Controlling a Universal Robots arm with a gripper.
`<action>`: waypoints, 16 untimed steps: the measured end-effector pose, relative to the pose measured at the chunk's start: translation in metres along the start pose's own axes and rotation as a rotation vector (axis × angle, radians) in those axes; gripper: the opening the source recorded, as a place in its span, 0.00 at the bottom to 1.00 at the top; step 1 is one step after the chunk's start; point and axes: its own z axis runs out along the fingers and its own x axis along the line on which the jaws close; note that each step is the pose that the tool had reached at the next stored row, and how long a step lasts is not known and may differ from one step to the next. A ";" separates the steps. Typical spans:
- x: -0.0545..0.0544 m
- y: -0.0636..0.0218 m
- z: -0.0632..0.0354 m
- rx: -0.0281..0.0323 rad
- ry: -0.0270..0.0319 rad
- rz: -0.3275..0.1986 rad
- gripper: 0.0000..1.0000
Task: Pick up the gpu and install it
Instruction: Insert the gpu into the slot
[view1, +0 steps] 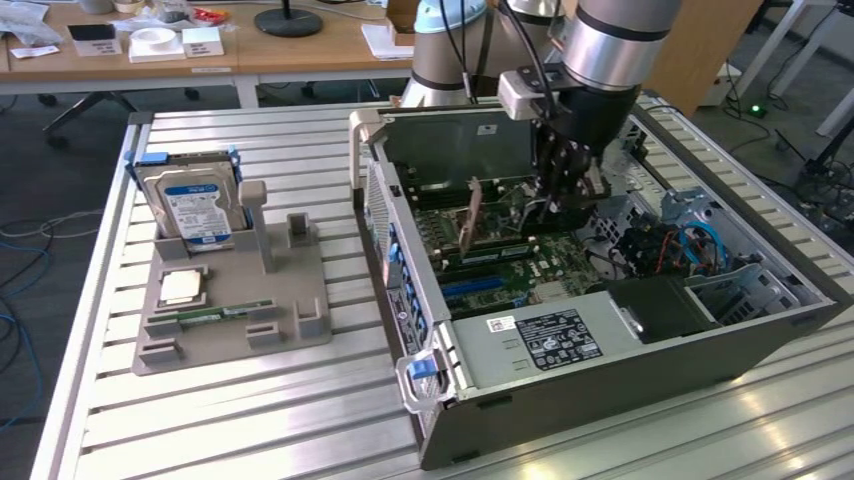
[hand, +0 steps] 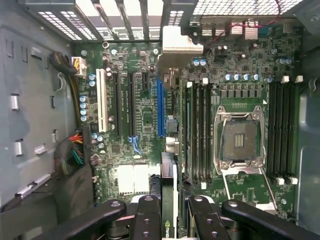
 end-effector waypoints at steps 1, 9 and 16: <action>0.000 0.0004 0.0000 0.0001 -0.0001 0.000 0.26; 0.001 0.0103 -0.0003 0.0002 0.0000 0.000 0.26; 0.001 0.0170 -0.0006 0.0001 0.0000 0.000 0.26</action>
